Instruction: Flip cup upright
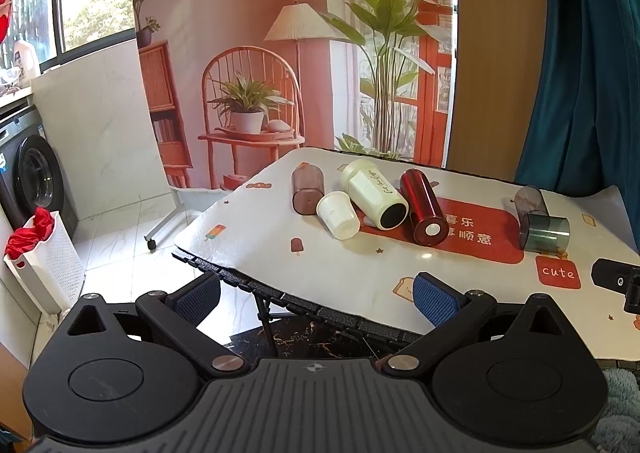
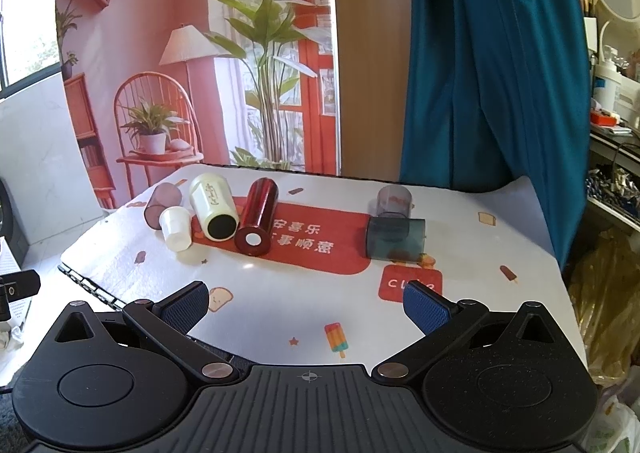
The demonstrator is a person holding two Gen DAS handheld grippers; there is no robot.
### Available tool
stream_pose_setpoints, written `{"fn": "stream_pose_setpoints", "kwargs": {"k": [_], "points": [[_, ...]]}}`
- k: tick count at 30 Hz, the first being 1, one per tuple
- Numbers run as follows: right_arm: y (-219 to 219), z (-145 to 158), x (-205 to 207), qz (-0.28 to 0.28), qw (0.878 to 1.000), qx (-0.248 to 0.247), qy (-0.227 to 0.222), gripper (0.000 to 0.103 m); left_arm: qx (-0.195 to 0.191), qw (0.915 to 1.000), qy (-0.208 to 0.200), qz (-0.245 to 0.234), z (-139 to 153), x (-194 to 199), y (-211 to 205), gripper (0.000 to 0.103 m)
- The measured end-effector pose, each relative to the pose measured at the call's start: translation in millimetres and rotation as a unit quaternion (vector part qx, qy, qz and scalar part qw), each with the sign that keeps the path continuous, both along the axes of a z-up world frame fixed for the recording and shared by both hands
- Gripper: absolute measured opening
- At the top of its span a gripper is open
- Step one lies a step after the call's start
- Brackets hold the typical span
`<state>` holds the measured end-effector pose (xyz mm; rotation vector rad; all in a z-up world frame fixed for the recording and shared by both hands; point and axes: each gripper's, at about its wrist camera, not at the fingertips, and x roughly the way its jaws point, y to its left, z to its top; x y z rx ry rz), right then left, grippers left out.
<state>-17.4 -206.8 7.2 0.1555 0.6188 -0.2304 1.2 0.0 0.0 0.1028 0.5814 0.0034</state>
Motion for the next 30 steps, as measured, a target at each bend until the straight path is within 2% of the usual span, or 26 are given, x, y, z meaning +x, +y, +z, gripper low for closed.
{"fn": "stream_pose_setpoints", "kwargs": {"k": [30], "points": [[0.8,4.9,-0.4,0.0,1.0,0.004,0.006,0.103,-0.001,1.0,0.005,0.001,-1.5,0.8,0.6,0.103]]}}
